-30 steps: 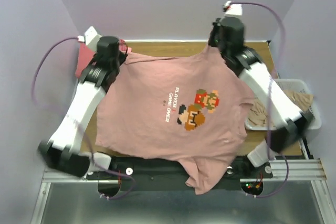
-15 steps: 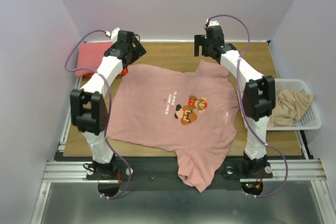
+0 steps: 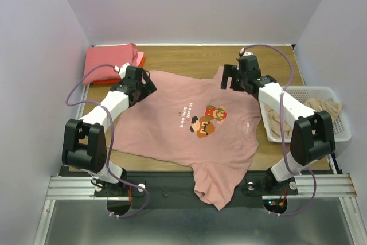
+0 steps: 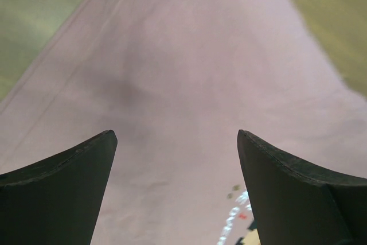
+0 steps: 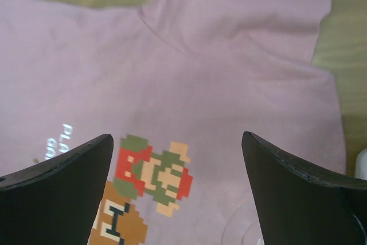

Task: Fold and stack the t-shirts
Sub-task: Flatten the tshirt out

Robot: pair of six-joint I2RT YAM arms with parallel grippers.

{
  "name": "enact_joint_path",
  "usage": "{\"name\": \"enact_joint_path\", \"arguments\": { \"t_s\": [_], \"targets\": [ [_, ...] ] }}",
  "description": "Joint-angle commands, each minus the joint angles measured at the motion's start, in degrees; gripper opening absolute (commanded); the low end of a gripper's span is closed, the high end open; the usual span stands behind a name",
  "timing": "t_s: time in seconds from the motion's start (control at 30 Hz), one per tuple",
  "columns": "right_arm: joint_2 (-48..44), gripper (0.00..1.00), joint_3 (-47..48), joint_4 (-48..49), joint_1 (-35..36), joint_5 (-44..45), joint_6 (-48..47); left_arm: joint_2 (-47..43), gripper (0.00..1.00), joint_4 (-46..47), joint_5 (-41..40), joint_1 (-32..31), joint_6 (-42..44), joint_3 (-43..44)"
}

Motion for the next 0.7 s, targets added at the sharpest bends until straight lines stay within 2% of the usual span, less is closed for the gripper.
{"name": "enact_joint_path", "arguments": {
  "t_s": [0.0, 0.17, 0.37, 0.67],
  "targets": [
    [3.0, 1.0, -1.1, 0.8, 0.4, -0.9, 3.2, -4.0, 0.98, 4.1, -0.2, -0.4, 0.3, -5.6],
    [10.9, 1.0, 4.1, 0.7, 0.3, 6.4, 4.2, -2.1, 0.98, 4.7, -1.3, -0.4, 0.4, -7.5],
    [22.8, 1.0, 13.8, 0.6, -0.6, 10.9, 2.4, 1.8, 0.98, 5.1, -2.9, -0.4, 1.1, -6.9],
    [36.1, 1.0, 27.5, 0.0, -3.0, 10.4, -1.5, 9.7, 0.98, 5.8, -4.2, -0.3, 1.1, -3.2]
  ]
}}
